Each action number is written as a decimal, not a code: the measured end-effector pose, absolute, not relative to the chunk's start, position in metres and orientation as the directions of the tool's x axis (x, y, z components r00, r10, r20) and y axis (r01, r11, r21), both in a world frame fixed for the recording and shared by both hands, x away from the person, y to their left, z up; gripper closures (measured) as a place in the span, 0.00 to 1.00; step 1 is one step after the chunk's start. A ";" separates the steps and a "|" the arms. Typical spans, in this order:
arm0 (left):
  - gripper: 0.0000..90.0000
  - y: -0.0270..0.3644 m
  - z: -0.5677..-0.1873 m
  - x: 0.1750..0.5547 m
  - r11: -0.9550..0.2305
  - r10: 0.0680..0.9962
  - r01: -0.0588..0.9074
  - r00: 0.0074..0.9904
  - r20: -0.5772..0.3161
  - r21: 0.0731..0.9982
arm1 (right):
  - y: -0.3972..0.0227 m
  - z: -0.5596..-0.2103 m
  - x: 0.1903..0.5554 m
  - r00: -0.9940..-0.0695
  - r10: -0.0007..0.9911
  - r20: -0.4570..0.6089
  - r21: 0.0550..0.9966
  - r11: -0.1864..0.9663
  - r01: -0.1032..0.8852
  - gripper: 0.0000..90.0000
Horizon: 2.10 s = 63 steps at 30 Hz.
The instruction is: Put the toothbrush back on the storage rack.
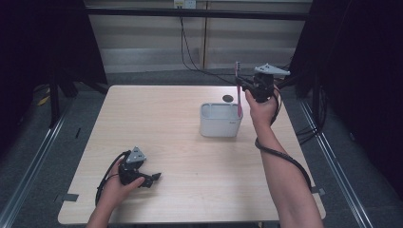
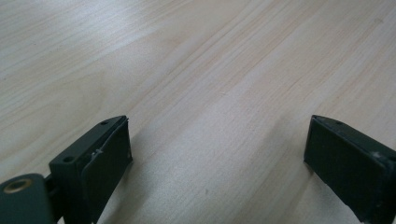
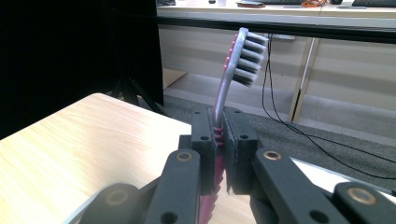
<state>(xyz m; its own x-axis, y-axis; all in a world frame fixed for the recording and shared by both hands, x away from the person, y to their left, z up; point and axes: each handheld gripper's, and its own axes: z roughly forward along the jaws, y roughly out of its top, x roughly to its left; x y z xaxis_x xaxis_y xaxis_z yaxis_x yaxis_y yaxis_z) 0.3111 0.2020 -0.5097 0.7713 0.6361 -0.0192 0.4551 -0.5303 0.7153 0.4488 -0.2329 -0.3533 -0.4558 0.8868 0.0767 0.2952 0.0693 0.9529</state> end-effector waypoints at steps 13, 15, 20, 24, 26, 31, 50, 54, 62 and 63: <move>0.08 0.202 -0.509 0.311 -0.533 0.634 0.456 0.773 -0.019 0.713 | -0.232 -0.354 0.453 -0.442 0.895 0.065 0.954 0.075 0.292 0.93; 0.08 0.202 -0.509 0.311 -0.533 0.635 0.456 0.773 -0.019 0.713 | -0.232 -0.355 0.453 -0.442 0.895 0.063 0.952 0.079 0.295 0.93; 0.08 0.202 -0.510 0.310 -0.532 0.635 0.456 0.772 -0.020 0.713 | -0.232 -0.356 0.454 -0.438 0.897 0.060 0.953 0.078 0.292 0.93; 0.08 0.202 -0.509 0.310 -0.533 0.634 0.455 0.773 -0.020 0.713 | -0.232 -0.357 0.454 -0.438 0.897 0.066 0.953 0.073 0.293 0.93; 0.08 0.202 -0.509 0.310 -0.533 0.634 0.455 0.773 -0.020 0.713 | -0.231 -0.358 0.455 -0.435 0.898 0.063 0.952 0.076 0.295 0.93; 0.08 0.202 -0.509 0.310 -0.534 0.633 0.455 0.774 -0.019 0.713 | -0.230 -0.361 0.455 -0.434 0.899 0.062 0.951 0.078 0.298 0.93; 0.08 0.202 -0.510 0.310 -0.534 0.634 0.450 0.773 -0.013 0.716 | -0.226 -0.374 0.456 -0.438 0.897 0.055 0.949 0.090 0.304 0.93; 0.08 0.202 -0.510 0.309 -0.529 0.635 0.454 0.772 -0.020 0.717 | -0.227 -0.376 0.453 -0.441 0.896 0.055 0.950 0.088 0.298 0.93; 0.08 0.202 -0.510 0.309 -0.528 0.636 0.454 0.772 -0.020 0.717 | -0.230 -0.378 0.446 -0.449 0.893 0.043 0.951 0.100 0.291 0.93; 0.08 0.202 -0.510 0.310 -0.529 0.635 0.454 0.772 -0.020 0.717 | -0.231 -0.378 0.445 -0.449 0.892 0.045 0.952 0.098 0.291 0.93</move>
<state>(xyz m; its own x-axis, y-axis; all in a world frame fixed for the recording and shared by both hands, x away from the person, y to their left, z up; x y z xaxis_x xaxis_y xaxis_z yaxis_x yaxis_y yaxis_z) 0.3095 0.2019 -0.5099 0.7718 0.6355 -0.0201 0.4538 -0.5286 0.7174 0.4454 -0.2307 -0.3783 -0.4489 0.8924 0.0453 0.2907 0.0979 0.9518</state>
